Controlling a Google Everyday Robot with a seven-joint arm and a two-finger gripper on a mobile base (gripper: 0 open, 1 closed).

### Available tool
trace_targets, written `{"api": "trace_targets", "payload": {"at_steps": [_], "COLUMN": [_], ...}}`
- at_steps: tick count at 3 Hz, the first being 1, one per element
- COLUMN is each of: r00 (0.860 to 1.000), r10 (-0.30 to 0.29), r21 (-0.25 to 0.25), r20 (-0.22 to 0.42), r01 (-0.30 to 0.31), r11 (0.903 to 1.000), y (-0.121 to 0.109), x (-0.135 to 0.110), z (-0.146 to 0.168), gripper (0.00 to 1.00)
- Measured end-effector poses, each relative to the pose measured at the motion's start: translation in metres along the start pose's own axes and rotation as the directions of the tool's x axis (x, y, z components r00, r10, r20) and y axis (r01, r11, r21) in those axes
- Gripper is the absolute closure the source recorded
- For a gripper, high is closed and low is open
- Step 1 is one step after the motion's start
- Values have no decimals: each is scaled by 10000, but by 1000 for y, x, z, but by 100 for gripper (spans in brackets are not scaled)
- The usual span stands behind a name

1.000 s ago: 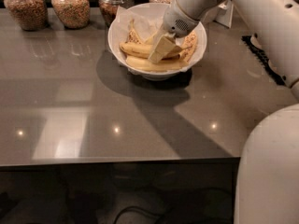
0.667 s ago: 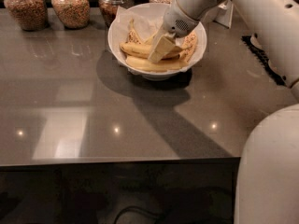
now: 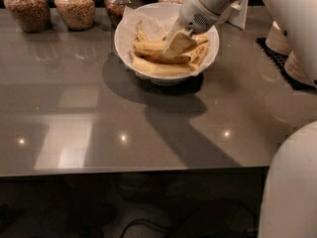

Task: Pick banana from white bowl

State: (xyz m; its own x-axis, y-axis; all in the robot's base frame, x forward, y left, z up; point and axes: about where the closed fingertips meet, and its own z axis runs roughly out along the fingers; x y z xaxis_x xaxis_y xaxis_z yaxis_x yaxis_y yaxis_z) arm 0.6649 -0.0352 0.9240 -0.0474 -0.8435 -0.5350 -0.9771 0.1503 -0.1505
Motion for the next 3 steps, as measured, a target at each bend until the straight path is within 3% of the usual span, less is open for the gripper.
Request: {"api": "trace_targets", "payload": {"at_steps": [2, 3], "r00": [9933, 9834], "r10": [-721, -1065], "r21": [781, 1199], "r20": [905, 1467], "r01": [651, 892], "r11": [9948, 9888], "y": [23, 48], "x": [-7, 3], "z": [-73, -112], "gripper": [100, 100]}}
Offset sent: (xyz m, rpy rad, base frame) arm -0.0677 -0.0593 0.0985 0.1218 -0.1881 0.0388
